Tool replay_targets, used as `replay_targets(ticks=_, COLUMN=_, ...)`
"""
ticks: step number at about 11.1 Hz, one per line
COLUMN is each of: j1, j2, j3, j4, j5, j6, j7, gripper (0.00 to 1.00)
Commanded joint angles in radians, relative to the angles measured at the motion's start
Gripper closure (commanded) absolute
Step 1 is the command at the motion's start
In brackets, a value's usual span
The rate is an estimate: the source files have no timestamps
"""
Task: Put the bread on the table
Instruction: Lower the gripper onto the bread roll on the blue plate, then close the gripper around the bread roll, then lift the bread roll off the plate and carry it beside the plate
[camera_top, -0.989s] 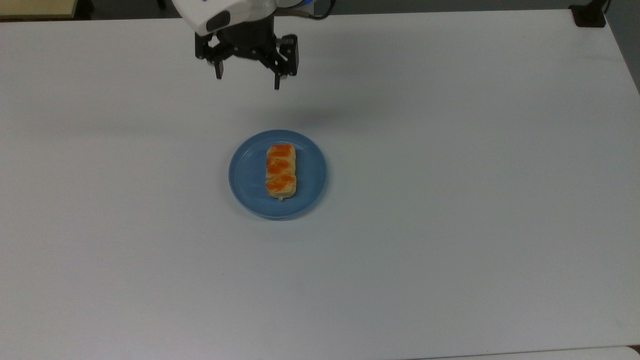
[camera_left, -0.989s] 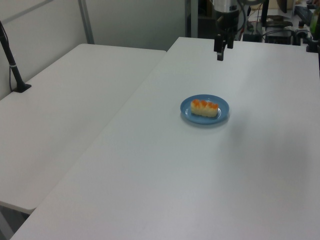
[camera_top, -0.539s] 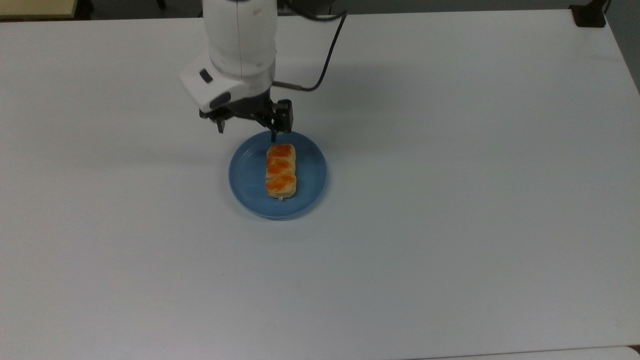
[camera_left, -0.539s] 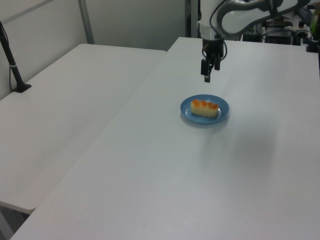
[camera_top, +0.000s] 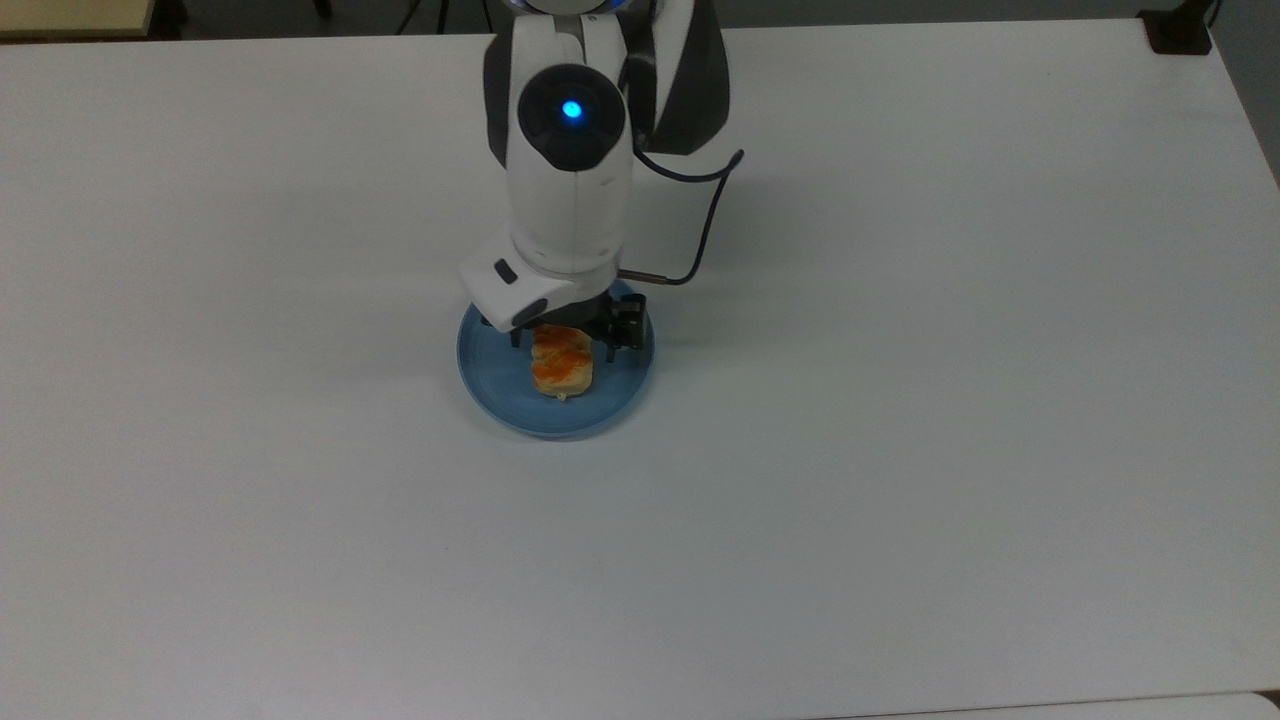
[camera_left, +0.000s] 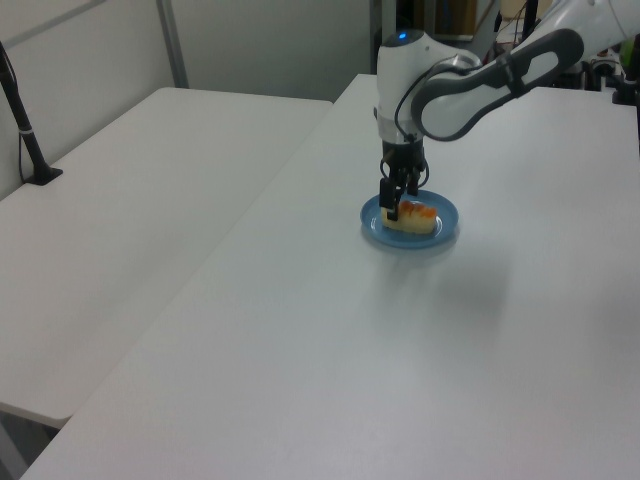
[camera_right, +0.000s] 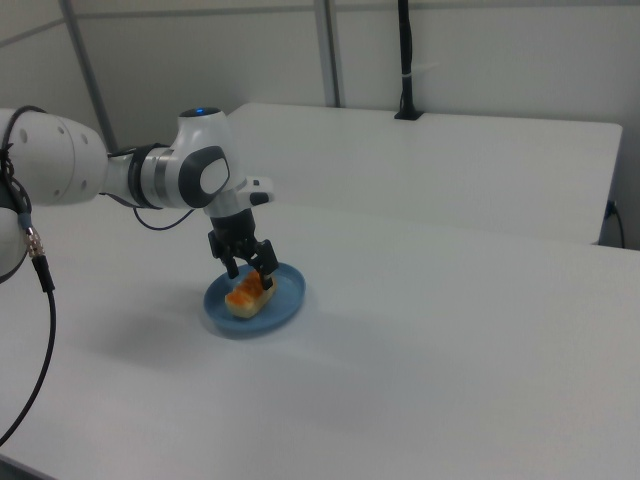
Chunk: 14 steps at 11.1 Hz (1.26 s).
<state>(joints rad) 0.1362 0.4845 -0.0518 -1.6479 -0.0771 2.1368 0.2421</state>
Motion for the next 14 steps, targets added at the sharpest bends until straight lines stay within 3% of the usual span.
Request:
replay_targets(ticks=1, j1=0.029, j2=0.005, j3=-0.008, j4=-0.030, j5=-0.004, j6=0.034, j7=0.036, gripper=0.10)
replay_targets(ticks=3, j1=0.019, j2=-0.004, j3=-0.010, j4=-0.029, j5=-0.019, j6=0.026, j7=-0.010, gripper=0.46)
replay_targets(ticks=5, j1=0.011, j2=-0.040, j3=-0.016, j4=-0.032, j5=-0.018, j6=0.003, j7=-0.079, gripper=0.69)
replay_targets(ticks=7, j1=0.016, j2=-0.128, j3=-0.016, j4=-0.041, j5=-0.004, j6=-0.082, j7=-0.090, gripper=0.73)
replay_targets(ticks=10, j1=0.110, j2=-0.298, j3=-0.008, j4=-0.194, j5=0.054, j6=-0.168, j7=-0.090, gripper=0.70)
replay_targets(ticks=12, j1=0.134, j2=-0.377, j3=0.048, j4=-0.307, j5=0.085, j6=-0.175, j7=-0.075, gripper=0.68)
replay_targets(ticks=14, j1=0.144, j2=-0.374, j3=0.124, j4=-0.370, j5=0.088, j6=-0.164, j7=-0.018, gripper=0.64)
